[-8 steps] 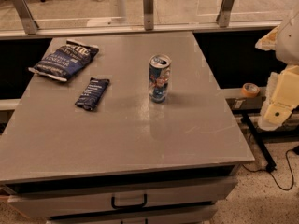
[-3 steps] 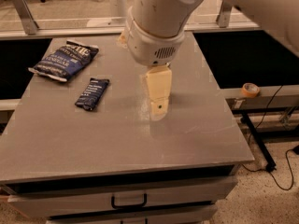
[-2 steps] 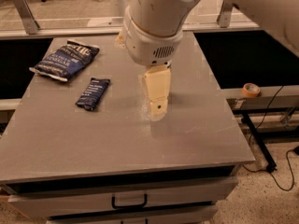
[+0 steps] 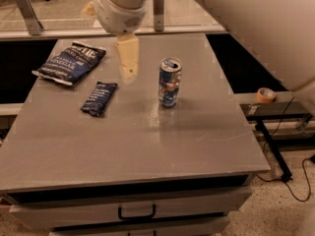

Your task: Pick blue chip bag

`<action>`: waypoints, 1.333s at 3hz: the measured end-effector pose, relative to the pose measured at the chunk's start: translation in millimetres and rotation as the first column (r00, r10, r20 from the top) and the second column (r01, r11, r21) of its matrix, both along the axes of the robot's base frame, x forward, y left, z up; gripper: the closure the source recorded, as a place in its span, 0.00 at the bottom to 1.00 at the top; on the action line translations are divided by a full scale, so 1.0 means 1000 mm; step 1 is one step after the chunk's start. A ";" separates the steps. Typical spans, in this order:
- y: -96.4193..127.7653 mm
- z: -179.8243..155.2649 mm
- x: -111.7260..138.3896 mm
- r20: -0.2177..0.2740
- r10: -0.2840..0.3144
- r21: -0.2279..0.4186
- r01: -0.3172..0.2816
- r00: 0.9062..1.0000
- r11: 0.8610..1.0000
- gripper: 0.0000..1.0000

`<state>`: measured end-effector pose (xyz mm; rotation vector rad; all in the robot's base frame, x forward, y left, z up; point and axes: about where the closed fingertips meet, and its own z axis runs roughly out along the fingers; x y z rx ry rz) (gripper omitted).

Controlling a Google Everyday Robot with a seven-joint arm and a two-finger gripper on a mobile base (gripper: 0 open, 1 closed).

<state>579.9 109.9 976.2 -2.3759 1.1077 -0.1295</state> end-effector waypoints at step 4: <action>0.091 -0.045 0.124 0.060 0.011 0.150 -0.020 0.998 0.989 0.00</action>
Offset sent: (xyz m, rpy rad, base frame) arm 0.1780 0.1119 -0.0941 0.1320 -0.1021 -0.0613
